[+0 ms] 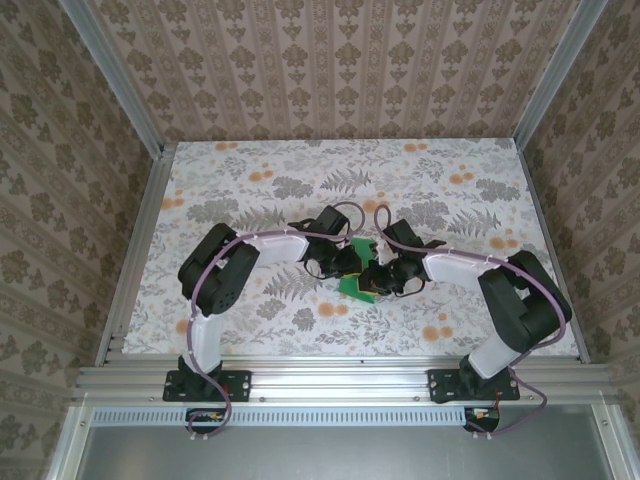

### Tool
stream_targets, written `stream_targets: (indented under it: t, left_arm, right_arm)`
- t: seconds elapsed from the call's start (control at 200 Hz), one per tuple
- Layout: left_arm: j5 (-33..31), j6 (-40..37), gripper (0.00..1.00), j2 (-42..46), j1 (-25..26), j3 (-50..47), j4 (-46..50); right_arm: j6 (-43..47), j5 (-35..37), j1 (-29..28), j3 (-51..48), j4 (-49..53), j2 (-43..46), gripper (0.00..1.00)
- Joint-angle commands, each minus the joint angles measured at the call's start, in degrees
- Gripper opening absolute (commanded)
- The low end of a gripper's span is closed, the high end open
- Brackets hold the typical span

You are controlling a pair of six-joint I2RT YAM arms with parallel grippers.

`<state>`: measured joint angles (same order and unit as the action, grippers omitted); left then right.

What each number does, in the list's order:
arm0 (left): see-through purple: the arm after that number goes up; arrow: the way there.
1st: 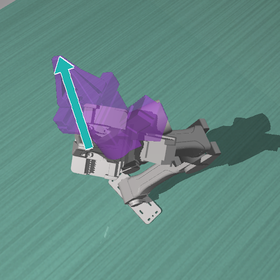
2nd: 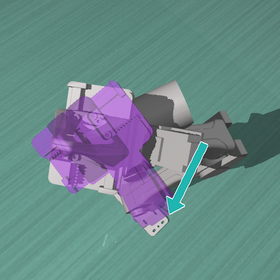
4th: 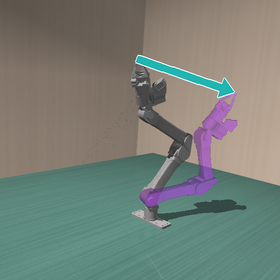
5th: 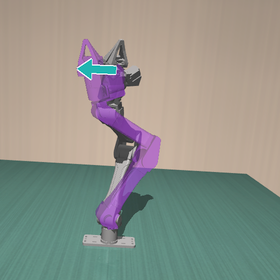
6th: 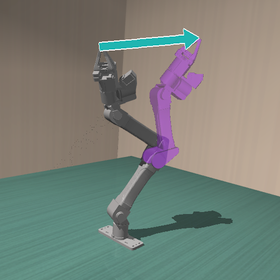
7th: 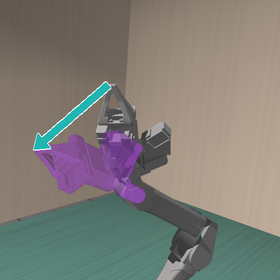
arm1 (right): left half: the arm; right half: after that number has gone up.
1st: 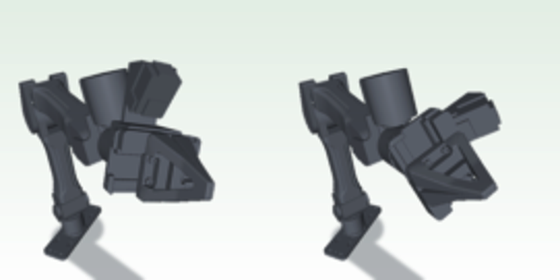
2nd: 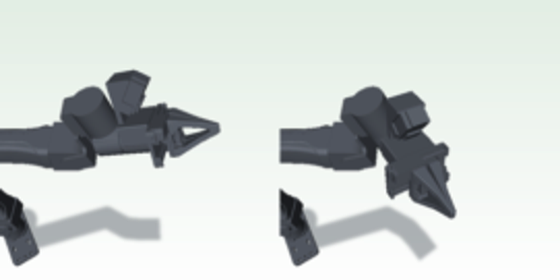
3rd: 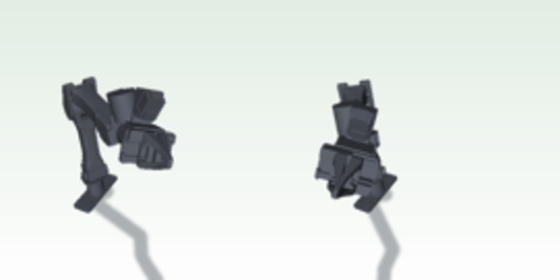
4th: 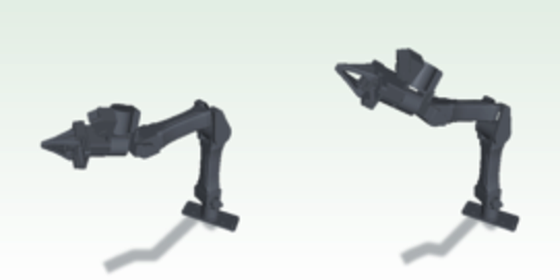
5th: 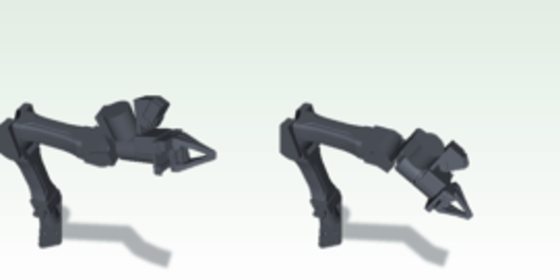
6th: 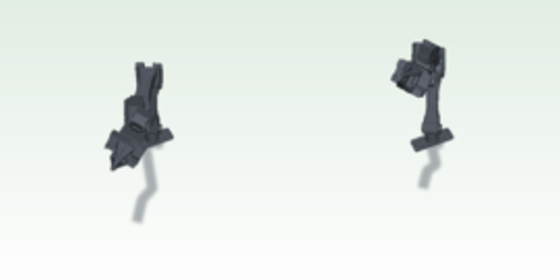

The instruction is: Fold a paper plane with a square sheet of paper (pick it up from the middle)

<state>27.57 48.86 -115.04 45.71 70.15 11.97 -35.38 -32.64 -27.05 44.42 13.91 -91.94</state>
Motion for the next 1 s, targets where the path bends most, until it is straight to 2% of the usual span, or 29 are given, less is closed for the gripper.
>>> stream_targets:
  t: [0.0, 0.555, 0.86, 0.995]
  left_arm:
    - [-1.21, -1.71, 0.18, -1.06, 0.43, 0.16, 4.20]
    - [-1.47, -2.34, 0.18, -0.99, 0.42, 0.09, 4.89]
    - [-1.56, -2.63, 0.17, -0.97, 0.43, 0.16, 5.27]
    - [-1.56, -2.72, 0.17, -1.14, 0.42, 0.52, 5.53]
  right_arm:
    - [0.18, -0.65, -0.21, 0.93, 3.92, -1.68, 0.15]
    - [0.27, -0.50, 0.32, -2.37, 3.92, -5.34, 0.17]
    - [0.73, -3.24, 0.39, -1.44, 6.42, 1.13, 0.17]
    - [1.13, -4.08, 0.50, -3.07, 5.53, -0.02, 0.17]
